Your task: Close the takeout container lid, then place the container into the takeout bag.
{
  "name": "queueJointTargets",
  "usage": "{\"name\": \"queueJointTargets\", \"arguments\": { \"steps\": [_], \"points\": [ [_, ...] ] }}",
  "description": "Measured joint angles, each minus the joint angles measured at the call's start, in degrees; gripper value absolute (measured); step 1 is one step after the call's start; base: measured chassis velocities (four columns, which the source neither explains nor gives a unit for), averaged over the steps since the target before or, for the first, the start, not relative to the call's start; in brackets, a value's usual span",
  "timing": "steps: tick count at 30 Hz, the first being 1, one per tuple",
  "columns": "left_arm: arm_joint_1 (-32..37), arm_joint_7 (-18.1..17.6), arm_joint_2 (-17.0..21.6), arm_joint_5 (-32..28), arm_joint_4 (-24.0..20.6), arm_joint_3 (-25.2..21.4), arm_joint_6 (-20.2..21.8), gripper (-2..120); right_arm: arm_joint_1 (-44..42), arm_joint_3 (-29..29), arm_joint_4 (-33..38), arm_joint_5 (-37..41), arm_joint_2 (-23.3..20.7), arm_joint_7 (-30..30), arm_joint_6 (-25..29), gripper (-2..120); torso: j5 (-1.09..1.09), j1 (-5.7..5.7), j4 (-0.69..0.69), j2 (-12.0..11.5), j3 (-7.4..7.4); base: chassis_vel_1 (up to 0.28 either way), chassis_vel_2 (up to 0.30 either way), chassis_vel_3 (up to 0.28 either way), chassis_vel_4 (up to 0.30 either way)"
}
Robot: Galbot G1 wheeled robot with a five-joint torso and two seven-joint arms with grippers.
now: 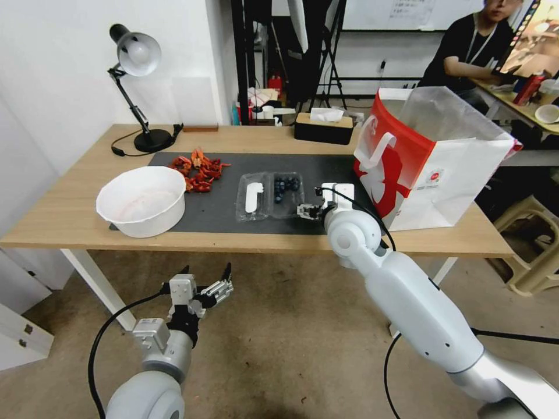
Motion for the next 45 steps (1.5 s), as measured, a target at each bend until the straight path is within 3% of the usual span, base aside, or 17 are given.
{"name": "queueJointTargets", "arguments": {
  "steps": [17,24,26,27,29,30,32,33,34,37,45],
  "points": [
    [0.2,0.0,0.0,0.2,-0.4,0.1,-0.2,100,-1.2,2.0,1.6,-1.9,-1.6,-2.5,0.1,100,0.01,0.0,0.0,0.0,0.0,0.0,0.0,0.0,0.0],
    [0.4,-0.2,-0.1,0.2,-0.5,0.1,-0.3,100,-3.4,4.6,4.8,-8.9,-2.2,-11.2,3.5,100,0.01,0.0,0.02,0.0,0.0,0.0,0.0,0.0,0.0],
    [0.3,-0.3,-0.1,0.1,-0.6,0.1,-0.5,100,-7.8,6.7,7.4,-16.7,-3.7,-19.2,11.5,100,0.0,0.0,0.01,0.0,0.0,0.0,0.0,0.0,0.0],
    [0.3,-0.3,-0.1,0.1,-0.6,0.1,-0.5,100,-7.8,6.7,7.4,-16.7,-3.7,-19.2,11.5,100,0.0,0.0,0.01,0.0,0.0,0.0,0.0,0.0,0.0],
    [0.2,-0.4,-0.2,0.0,-0.6,0.2,-0.8,100,-12.6,8.8,9.3,-20.8,-4.9,-25.1,18.8,100,0.03,0.0,0.0,0.0,0.0,0.0,0.0,0.0,0.0],
    [0.2,-0.4,-0.2,0.0,-0.6,0.2,-0.8,100,-12.6,8.8,9.3,-20.8,-4.9,-25.1,18.8,100,0.03,0.0,0.0,0.0,0.0,0.0,0.0,0.0,0.0],
    [0.0,-0.4,-0.3,-0.3,-0.3,0.8,-1.0,100,-25.4,15.8,12.8,-30.4,-7.1,-37.5,33.5,100,0.02,0.0,-0.01,0.0,-0.01,0.0,0.0,0.0,0.0],
    [-0.1,-0.4,-0.3,-0.5,-0.2,1.0,-1.0,100,-29.2,17.8,13.9,-32.7,-7.4,-39.1,36.9,100,0.01,0.0,0.0,0.0,-0.01,0.0,0.0,0.0,0.0],
    [-0.1,-0.4,-0.3,-0.5,-0.2,1.0,-1.0,100,-29.2,17.8,13.9,-32.7,-7.4,-39.1,36.9,100,0.01,0.0,0.0,0.0,-0.01,0.0,0.0,0.0,0.0],
    [-0.4,-0.4,-0.3,-0.9,0.1,1.4,-1.0,100,-40.1,21.8,16.8,-37.5,-7.3,-41.2,45.6,100,0.0,-0.01,-0.02,0.0,-0.01,0.0,0.0,0.0,0.0],
    [-1.2,-0.5,-0.3,-1.3,0.9,2.3,-1.0,100,-57.2,27.5,20.1,-43.3,-2.5,-42.9,55.2,100,0.0,-0.01,-0.01,0.0,-0.01,0.0,0.0,0.0,0.0]
  ]
}}
